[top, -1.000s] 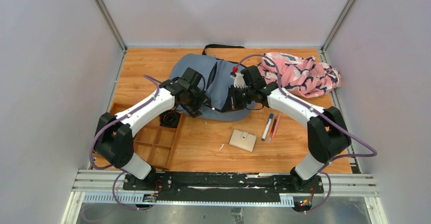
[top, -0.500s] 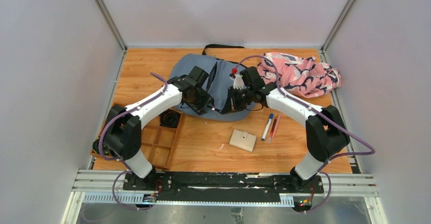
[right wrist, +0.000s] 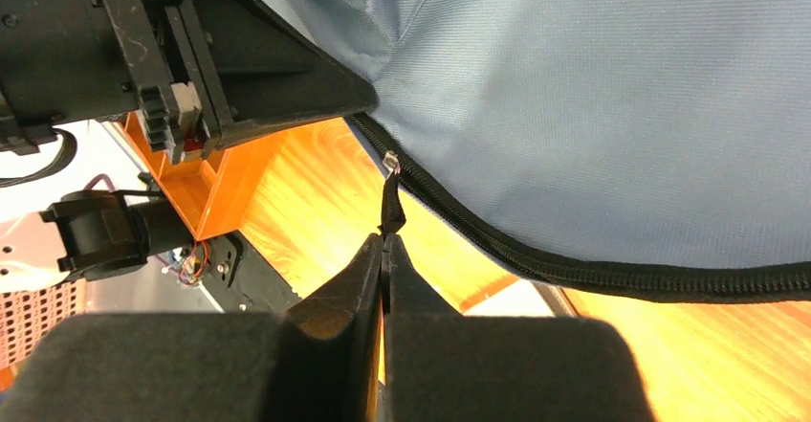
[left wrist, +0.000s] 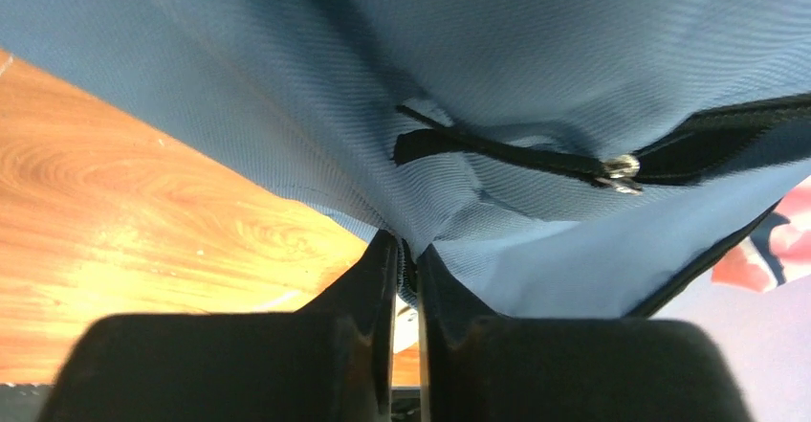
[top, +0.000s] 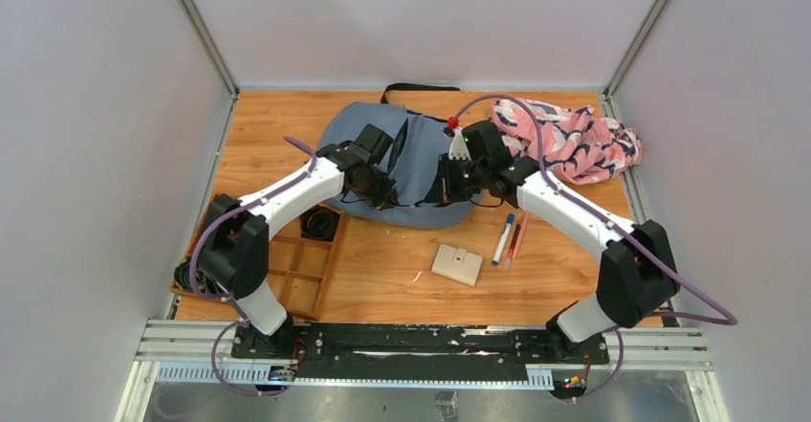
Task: Pack the student bag
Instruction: Zip the student bag at the center of the board.
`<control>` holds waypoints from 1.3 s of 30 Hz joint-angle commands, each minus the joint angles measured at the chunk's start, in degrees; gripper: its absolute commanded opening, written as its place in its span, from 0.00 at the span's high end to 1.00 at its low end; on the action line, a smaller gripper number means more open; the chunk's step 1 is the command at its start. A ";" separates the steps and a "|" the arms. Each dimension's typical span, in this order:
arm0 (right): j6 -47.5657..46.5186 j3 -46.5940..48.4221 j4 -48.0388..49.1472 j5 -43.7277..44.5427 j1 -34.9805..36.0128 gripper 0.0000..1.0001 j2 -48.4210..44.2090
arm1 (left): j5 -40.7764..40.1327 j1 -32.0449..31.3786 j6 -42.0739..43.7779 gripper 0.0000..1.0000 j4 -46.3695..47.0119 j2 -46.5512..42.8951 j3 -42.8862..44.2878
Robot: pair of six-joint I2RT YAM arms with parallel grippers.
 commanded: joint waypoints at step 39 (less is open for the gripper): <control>-2.05 -9.09 -7.81 8.36 -15.57 1.00 -12.96 | -12.18 10.81 35.40 1.00 -4.47 0.95 12.33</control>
